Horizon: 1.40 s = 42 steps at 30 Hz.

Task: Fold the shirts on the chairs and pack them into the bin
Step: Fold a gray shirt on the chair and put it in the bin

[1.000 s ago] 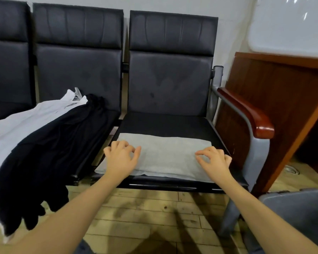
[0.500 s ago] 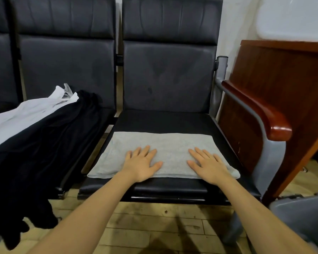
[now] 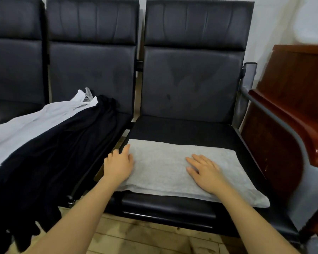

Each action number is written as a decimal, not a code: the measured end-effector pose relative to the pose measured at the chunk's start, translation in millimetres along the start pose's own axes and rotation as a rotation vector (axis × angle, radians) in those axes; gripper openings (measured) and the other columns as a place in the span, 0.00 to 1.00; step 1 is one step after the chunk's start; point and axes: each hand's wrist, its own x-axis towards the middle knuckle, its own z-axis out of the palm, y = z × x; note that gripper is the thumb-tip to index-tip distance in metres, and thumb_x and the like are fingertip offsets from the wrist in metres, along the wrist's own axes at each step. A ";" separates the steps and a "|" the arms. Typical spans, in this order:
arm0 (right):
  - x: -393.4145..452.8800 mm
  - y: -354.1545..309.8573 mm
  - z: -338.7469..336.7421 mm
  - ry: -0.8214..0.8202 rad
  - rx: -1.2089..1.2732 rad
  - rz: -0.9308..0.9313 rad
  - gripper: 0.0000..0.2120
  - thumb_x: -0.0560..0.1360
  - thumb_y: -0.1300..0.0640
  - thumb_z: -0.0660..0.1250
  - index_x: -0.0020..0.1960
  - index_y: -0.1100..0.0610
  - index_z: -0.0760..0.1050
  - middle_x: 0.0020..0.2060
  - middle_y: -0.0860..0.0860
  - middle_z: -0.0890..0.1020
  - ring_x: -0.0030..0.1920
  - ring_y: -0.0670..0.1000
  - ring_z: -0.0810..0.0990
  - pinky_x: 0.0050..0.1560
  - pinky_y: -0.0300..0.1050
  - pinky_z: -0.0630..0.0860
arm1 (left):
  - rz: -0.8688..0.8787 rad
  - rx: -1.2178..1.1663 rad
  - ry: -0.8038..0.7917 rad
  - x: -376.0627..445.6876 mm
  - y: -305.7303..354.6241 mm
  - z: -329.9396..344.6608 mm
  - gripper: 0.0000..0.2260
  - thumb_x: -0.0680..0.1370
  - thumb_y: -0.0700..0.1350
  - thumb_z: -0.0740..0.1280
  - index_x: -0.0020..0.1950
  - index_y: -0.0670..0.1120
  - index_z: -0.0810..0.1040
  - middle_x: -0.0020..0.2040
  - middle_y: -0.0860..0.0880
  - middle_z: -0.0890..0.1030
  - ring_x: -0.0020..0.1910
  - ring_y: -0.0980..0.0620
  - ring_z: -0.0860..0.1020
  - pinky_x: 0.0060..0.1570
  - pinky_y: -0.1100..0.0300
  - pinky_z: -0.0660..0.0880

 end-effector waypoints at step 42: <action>-57.1 52.6 -14.0 0.273 0.388 0.165 0.11 0.80 0.52 0.60 0.60 0.49 0.77 0.56 0.43 0.78 0.58 0.44 0.75 0.67 0.51 0.67 | 0.709 -0.550 0.064 -44.4 177.5 -14.4 0.17 0.77 0.43 0.66 0.67 0.52 0.73 0.48 0.54 0.79 0.53 0.55 0.73 0.60 0.60 0.67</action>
